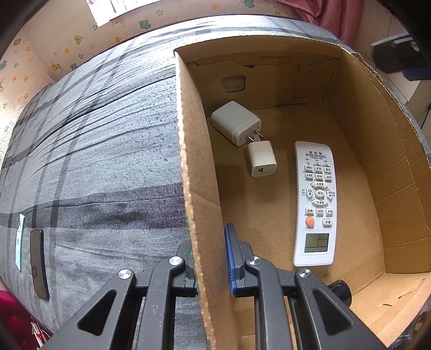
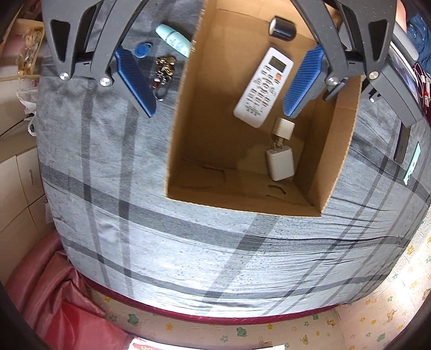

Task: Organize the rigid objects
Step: 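Move the right gripper back toward the keychain and blue round tag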

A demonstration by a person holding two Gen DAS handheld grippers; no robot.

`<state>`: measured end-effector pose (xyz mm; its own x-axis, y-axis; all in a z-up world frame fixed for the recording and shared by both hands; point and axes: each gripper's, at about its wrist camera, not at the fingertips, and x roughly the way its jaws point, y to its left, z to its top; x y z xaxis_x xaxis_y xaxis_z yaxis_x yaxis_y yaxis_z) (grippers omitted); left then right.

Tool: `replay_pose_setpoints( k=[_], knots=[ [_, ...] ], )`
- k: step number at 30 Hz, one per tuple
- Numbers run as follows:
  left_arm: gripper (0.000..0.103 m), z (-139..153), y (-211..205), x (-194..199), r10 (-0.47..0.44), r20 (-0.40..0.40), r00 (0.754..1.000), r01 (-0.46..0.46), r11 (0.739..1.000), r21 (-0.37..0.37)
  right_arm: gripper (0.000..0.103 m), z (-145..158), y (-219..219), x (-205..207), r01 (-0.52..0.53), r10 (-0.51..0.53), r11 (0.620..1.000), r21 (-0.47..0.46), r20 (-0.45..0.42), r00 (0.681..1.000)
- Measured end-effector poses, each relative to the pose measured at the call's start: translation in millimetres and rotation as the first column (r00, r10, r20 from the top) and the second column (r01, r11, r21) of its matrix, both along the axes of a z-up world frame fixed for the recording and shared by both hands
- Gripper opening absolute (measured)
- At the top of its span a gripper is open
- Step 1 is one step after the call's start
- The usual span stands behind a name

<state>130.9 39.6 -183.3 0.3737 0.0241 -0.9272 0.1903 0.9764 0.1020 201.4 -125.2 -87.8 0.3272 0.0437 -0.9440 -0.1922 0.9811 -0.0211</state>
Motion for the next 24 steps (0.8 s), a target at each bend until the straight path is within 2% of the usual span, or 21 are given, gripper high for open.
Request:
replay_pose_setpoints(
  k=[14,24],
  knots=[
    [0.016,0.7,1.4,0.8,0.005,-0.002,1.0,-0.005,1.0,-0.005,0.102,2.9,-61.6,-23.2,0.091,-0.091,0.996,-0.007,0.043,0.995],
    [0.016,0.9,2.1,0.4,0.007,-0.002,1.0,-0.007,1.0,-0.009,0.102,-16.9,-103.4,-39.3,0.164,-0.163,0.986,-0.029,0.042,0.986]
  ],
)
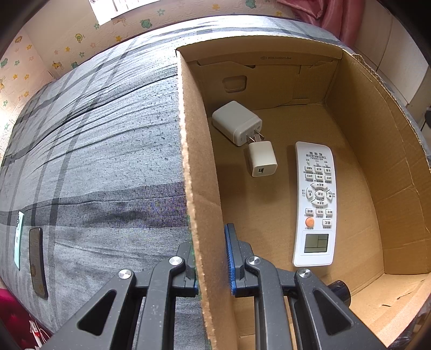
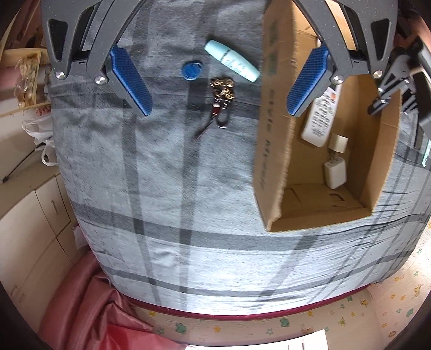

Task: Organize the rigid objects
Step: 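Move the right gripper back toward the keychain and blue round tag, then close the right gripper around the blue round tag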

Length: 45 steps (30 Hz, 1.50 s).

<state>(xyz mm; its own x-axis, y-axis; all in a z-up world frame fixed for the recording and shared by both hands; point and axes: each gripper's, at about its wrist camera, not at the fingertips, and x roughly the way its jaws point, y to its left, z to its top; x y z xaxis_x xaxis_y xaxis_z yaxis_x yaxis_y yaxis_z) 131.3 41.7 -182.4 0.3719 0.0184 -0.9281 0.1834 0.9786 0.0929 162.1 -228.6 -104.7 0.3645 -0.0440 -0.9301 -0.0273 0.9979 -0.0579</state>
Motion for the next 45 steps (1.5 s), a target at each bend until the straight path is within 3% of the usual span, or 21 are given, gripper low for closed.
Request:
replay_pose_setpoints(
  k=[17,30,40,45],
  knots=[
    [0.016,-0.2,-1.2,-0.6,0.003,0.001,1.0,-0.003,1.0,0.003,0.101,-78.5,-48.9,-16.6,0.143,-0.141,0.99,0.009,-0.098,0.985],
    [0.016,0.0,-2.6,-0.4,0.002,0.002,1.0,-0.002,1.0,0.009,0.098,-132.8,-64.6,-21.2,0.19,-0.185,0.982,0.011,-0.183,0.965],
    [0.016,-0.1,-3.0,-0.2,0.002,0.002,1.0,-0.002,1.0,0.011,0.092,-141.1,-69.9,-22.0,0.193,-0.185,0.981,0.02,-0.202,0.962],
    [0.016,0.5,-1.6,0.5,0.006,-0.001,1.0,-0.006,1.0,0.006,0.08,-141.0,-69.5,-23.6,0.188,-0.181,0.982,0.011,-0.227,0.957]
  ],
)
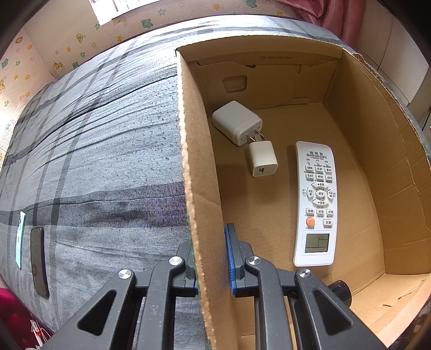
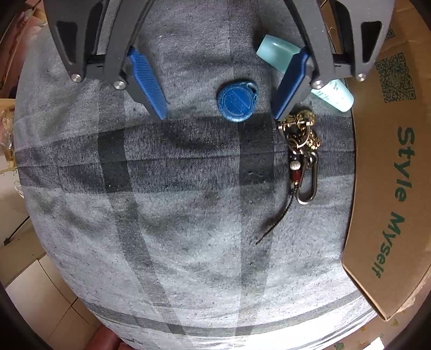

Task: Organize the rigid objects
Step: 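Close the right gripper around the blue round tag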

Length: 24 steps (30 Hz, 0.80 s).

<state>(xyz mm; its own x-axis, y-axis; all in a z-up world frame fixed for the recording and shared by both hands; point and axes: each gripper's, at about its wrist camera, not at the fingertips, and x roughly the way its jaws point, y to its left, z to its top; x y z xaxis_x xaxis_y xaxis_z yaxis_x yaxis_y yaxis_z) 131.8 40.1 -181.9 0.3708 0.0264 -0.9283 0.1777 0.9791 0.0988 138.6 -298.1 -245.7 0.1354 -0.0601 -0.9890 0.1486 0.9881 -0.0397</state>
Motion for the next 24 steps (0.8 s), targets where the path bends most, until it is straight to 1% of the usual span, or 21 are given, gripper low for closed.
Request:
replay_pose_setpoints(
  k=[1,2,3,4,6,7,16,22,24],
  knots=[
    [0.016,0.1,-0.1,0.0,-0.001,0.0,1.0,0.001,1.0,0.002,0.078,-0.1,2.3,-0.4,-0.003,0.003,1.0,-0.002,-0.005,1.0],
    [0.016,0.2,-0.3,-0.1,-0.002,0.001,1.0,0.002,1.0,0.004,0.073,-0.1,3.9,-0.9,-0.007,0.007,1.0,-0.004,-0.006,1.0],
    [0.016,0.2,-0.5,-0.1,-0.002,0.001,1.0,0.002,1.0,0.005,0.061,1.6,4.8,-2.4,-0.011,0.011,1.0,-0.003,-0.002,1.0],
    [0.016,0.2,-0.7,-0.3,-0.003,0.002,1.0,0.003,1.0,0.005,0.055,3.5,5.4,-3.1,-0.012,0.012,1.0,-0.002,0.003,1.0],
    [0.016,0.0,-1.1,-0.2,-0.002,0.001,1.0,0.002,1.0,0.008,0.034,4.3,7.2,-3.1,-0.017,0.017,1.0,0.01,0.006,1.0],
    [0.016,0.0,-1.6,-0.2,-0.002,0.0,1.0,0.002,1.0,0.008,0.029,5.6,7.4,-3.2,-0.019,0.019,1.0,0.016,0.005,1.0],
    [0.016,0.2,-2.1,-0.2,-0.004,0.002,1.0,0.004,1.0,0.01,0.028,17.6,11.4,-9.2,-0.036,0.036,0.999,0.007,0.018,0.999],
    [0.016,-0.2,-1.8,-0.7,-0.002,0.002,1.0,0.002,1.0,0.01,0.028,27.5,18.0,1.3,-0.046,0.046,0.999,0.011,0.03,0.998],
    [0.016,-0.3,-1.5,-0.8,-0.003,0.003,1.0,0.003,1.0,0.01,0.028,35.1,20.7,1.2,-0.051,0.051,0.999,0.006,0.033,0.998]
  ],
)
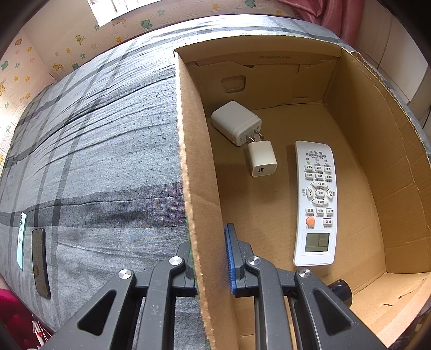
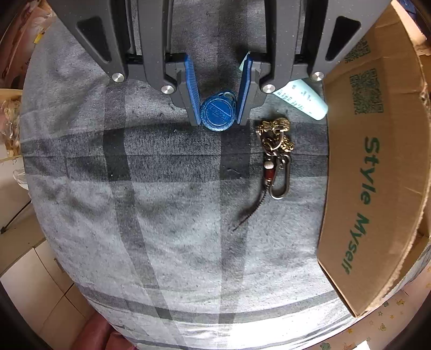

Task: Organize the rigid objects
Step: 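Close the right gripper around the blue round tag, then lift the blue tag with the right gripper and carry it over the box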

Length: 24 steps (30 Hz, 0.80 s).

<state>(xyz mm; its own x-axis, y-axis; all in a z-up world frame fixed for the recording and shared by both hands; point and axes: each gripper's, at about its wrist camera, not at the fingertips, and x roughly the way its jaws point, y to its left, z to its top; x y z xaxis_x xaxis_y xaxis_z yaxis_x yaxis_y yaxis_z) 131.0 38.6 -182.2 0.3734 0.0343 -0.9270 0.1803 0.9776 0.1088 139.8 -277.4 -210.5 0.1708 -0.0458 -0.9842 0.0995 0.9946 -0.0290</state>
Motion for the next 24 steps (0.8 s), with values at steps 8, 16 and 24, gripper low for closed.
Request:
replay_pose_setpoints(
  k=[8,16,24],
  knots=[
    [0.016,-0.9,0.3,-0.1,-0.001,0.001,1.0,0.001,1.0,0.001,0.028,28.2,11.5,6.2,-0.03,0.03,0.999,-0.017,0.014,0.999],
    [0.016,-0.8,0.1,-0.1,-0.001,0.001,1.0,0.001,1.0,0.0,0.028,65.3,25.7,6.6,-0.065,0.066,0.998,-0.027,0.051,0.996],
    [0.016,-0.7,-0.7,-0.4,-0.004,0.003,1.0,0.004,1.0,0.007,0.028,83.3,33.6,11.0,-0.107,0.11,0.994,-0.036,0.088,0.99]
  ],
)
